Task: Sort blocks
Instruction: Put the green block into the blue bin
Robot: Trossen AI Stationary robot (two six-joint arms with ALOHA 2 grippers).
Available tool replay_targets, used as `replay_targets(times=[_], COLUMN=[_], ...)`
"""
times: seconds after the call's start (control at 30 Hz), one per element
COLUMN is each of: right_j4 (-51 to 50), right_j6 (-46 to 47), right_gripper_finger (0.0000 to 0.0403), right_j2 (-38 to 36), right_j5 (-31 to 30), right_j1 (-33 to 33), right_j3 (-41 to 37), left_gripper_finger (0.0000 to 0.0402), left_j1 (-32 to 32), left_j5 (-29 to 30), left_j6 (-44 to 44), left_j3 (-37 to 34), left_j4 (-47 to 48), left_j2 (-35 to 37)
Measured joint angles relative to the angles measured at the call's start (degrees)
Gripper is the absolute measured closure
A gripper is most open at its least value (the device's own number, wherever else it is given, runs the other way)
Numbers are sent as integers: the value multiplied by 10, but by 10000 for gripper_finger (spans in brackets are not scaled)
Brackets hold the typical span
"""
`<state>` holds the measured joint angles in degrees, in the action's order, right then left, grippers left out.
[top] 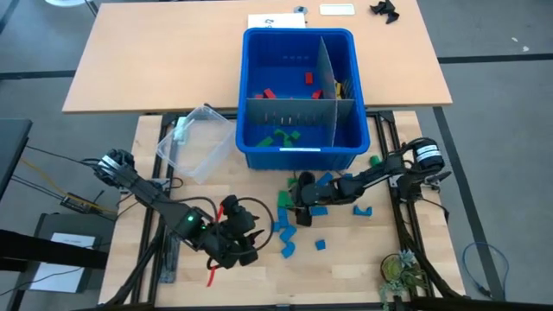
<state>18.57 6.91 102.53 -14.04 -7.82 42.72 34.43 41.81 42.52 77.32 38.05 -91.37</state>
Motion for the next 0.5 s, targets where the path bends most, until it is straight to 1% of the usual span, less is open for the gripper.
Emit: replay_targets(times=[0.07,0.13,0.37,0.4,0.47,0.5], right_j4=[9,17,11,10,9,9], right_j6=[0,0,14,19,19,16], right_gripper_finger=[109,129,235,250,269,270], right_j2=[9,17,24,24,24,23], right_j5=[8,8,8,8,8,8], right_j1=[1,1,3,3,3,3], right_j3=[0,1,1,1,1,1], left_gripper_finger=[216,216,216,216,216,216], left_j1=[0,0,1,4,12,15], left_j5=[2,1,-1,6,21,22], left_j6=[0,2,0,6,11,11], left_j3=[0,0,0,0,0,0], left_j4=[-3,-7,-1,-3,-10,-10], left_j2=[0,0,0,0,0,0])
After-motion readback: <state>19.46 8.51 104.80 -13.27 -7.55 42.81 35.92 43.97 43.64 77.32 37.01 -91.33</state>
